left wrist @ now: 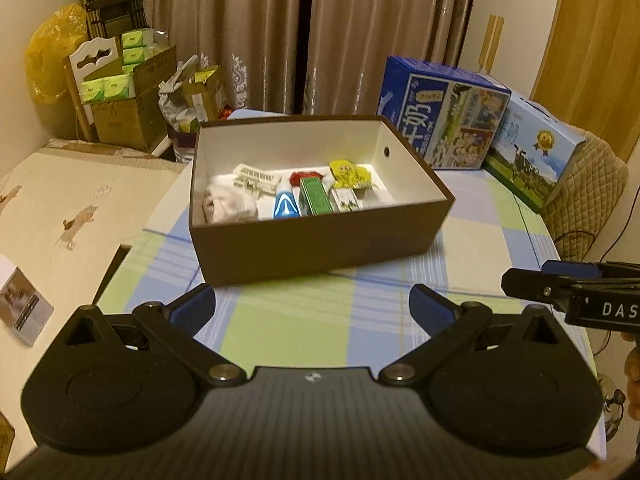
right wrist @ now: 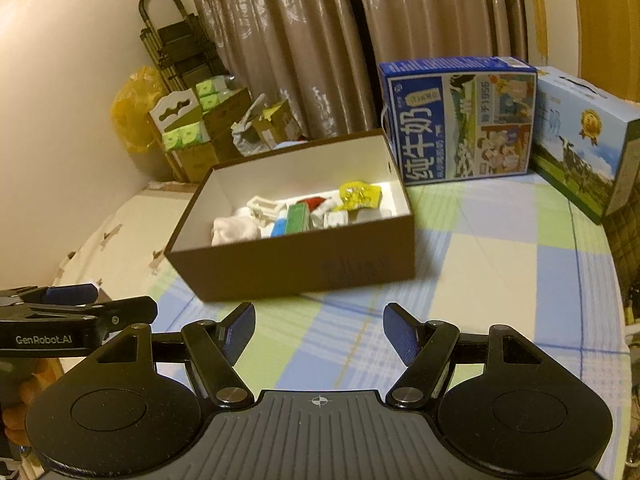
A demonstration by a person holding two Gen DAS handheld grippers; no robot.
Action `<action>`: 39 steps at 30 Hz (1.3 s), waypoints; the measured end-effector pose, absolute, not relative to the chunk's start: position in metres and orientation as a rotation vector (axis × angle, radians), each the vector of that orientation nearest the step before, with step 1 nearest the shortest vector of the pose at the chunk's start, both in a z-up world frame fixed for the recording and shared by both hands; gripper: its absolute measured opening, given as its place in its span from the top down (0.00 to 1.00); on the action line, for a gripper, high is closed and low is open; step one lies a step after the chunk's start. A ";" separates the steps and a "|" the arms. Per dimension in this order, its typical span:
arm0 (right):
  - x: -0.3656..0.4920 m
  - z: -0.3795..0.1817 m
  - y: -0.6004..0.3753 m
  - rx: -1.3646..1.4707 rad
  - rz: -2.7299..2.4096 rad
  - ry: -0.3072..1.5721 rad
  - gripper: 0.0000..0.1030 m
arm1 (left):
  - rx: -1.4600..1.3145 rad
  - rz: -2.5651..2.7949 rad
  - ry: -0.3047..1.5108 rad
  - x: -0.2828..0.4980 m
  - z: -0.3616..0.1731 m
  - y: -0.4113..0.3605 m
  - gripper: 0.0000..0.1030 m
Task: Organize objects
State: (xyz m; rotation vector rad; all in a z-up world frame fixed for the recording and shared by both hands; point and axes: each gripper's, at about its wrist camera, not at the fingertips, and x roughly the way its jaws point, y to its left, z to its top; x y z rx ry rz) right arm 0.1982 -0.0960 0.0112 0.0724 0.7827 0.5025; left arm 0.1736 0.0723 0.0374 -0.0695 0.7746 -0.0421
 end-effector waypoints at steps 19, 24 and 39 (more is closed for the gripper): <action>0.133 -0.001 -0.143 0.031 0.585 0.832 0.34 | -0.116 0.031 0.843 0.093 0.019 0.032 0.01; 0.126 -0.006 -0.146 0.012 0.606 0.848 0.34 | -0.123 0.057 0.848 0.080 0.017 0.028 0.01; 0.117 -0.012 -0.148 0.005 0.635 0.860 0.34 | -0.114 0.097 0.844 0.062 0.015 0.023 0.01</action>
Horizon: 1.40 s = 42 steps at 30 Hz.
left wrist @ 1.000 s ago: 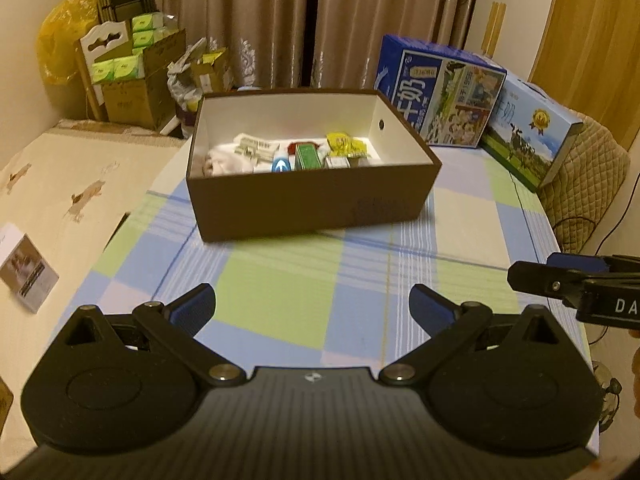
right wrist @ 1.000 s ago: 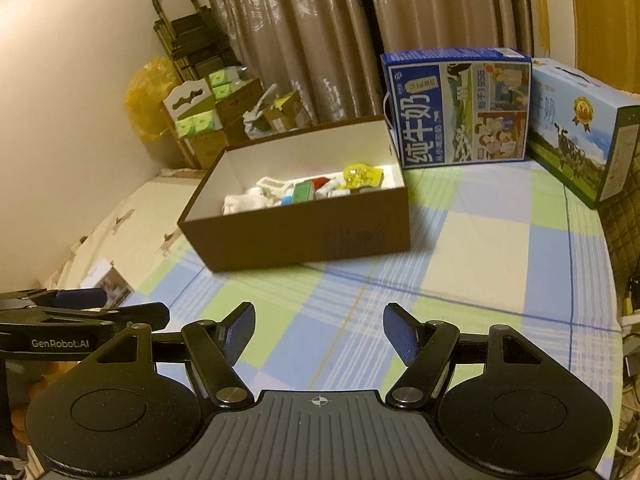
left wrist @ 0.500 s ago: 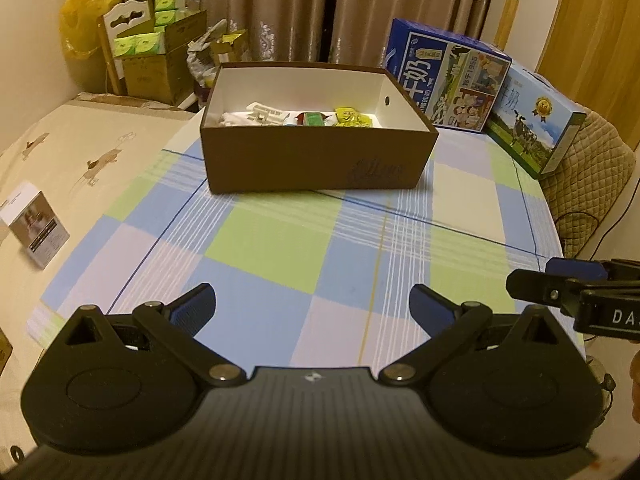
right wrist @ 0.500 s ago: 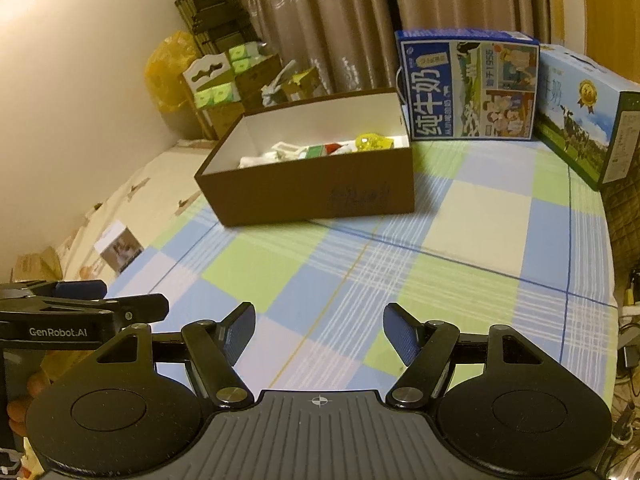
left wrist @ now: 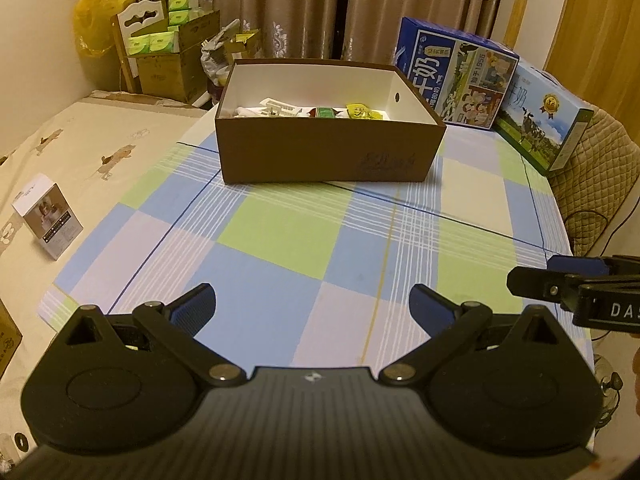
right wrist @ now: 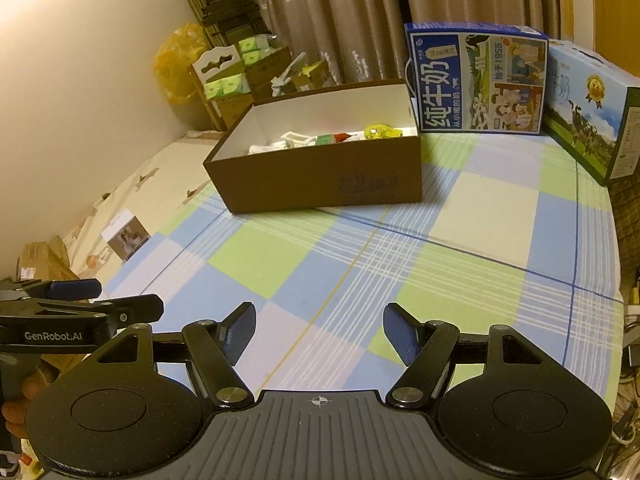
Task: Organize objects
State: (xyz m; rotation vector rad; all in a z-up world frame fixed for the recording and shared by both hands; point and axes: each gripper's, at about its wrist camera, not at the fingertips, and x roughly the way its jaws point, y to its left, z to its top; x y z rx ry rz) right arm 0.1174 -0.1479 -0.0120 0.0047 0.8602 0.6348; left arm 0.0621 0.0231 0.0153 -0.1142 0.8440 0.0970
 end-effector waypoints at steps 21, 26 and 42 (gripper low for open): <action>0.113 -0.015 -0.143 0.003 0.637 0.865 0.34 | -0.112 0.095 0.847 0.059 0.015 0.024 0.02; 0.112 -0.015 -0.141 0.002 0.638 0.862 0.34 | -0.109 0.106 0.850 0.058 0.013 0.026 0.02; 0.111 -0.016 -0.139 0.001 0.635 0.865 0.34 | -0.105 0.106 0.845 0.058 0.014 0.026 0.02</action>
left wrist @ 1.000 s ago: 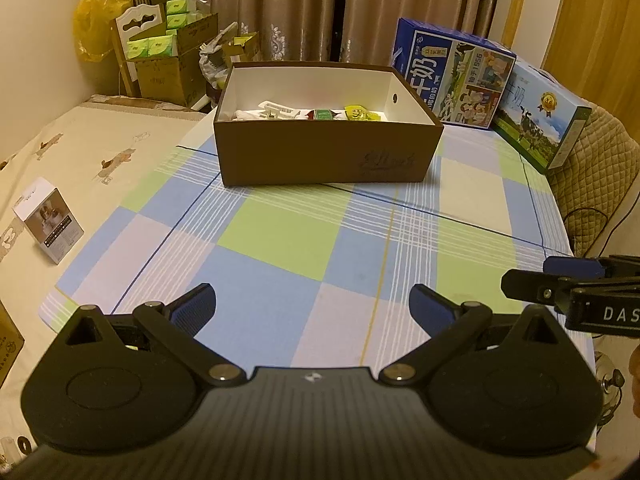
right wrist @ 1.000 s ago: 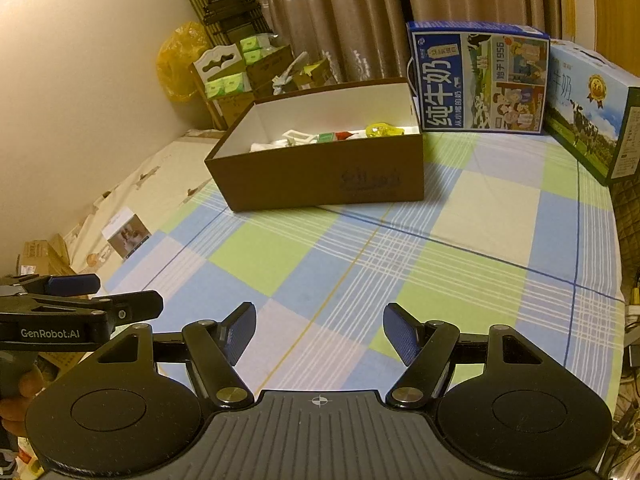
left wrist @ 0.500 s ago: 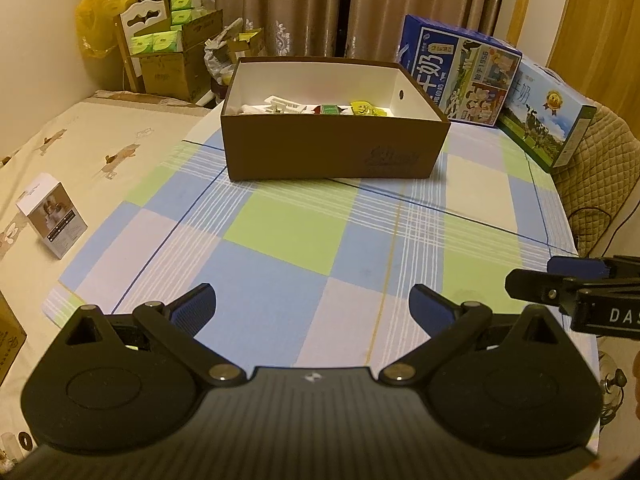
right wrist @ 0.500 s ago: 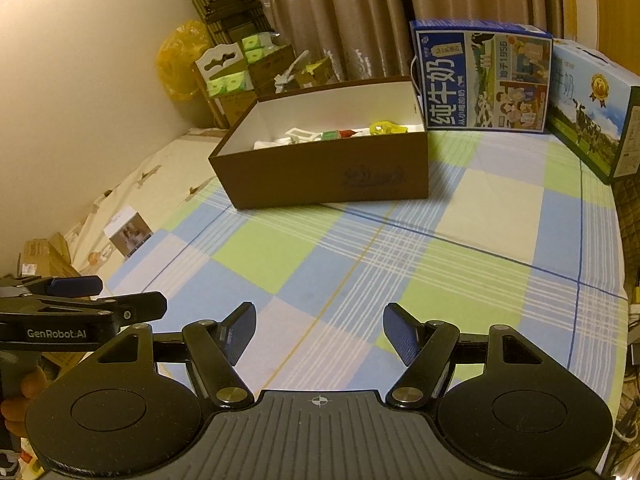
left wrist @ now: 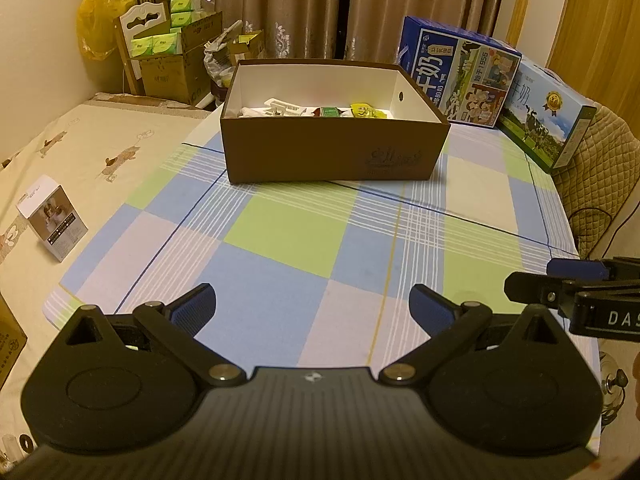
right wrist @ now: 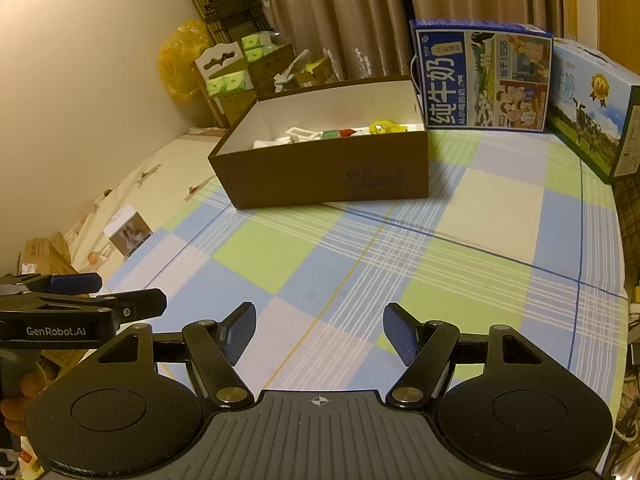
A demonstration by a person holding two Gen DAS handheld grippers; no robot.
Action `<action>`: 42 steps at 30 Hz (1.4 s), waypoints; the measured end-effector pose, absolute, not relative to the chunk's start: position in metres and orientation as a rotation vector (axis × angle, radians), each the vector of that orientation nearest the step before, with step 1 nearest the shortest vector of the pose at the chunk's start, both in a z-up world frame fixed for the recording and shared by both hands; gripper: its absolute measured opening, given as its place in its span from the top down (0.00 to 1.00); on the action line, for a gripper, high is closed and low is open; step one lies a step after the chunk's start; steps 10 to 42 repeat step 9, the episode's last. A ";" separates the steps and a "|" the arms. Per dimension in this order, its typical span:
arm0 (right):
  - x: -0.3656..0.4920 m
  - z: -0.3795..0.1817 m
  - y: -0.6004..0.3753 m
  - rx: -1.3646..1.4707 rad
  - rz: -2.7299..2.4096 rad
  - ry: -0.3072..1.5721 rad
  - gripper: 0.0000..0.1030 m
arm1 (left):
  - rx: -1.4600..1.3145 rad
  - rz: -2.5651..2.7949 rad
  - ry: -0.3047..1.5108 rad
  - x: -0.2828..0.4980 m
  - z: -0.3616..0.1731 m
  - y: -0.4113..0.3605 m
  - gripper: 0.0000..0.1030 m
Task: Organize objects
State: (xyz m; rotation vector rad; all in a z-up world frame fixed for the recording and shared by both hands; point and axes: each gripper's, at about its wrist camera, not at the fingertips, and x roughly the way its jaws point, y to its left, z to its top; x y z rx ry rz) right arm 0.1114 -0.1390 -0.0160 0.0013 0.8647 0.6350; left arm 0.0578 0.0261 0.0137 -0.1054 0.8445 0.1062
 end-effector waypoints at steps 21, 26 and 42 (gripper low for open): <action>0.111 -0.018 -0.140 0.000 0.634 0.869 0.34 | -0.091 0.103 0.842 0.062 0.014 0.024 0.02; 0.111 -0.018 -0.140 0.000 0.634 0.869 0.34 | -0.091 0.103 0.842 0.062 0.014 0.024 0.02; 0.111 -0.018 -0.140 0.000 0.634 0.869 0.34 | -0.091 0.103 0.842 0.062 0.014 0.024 0.02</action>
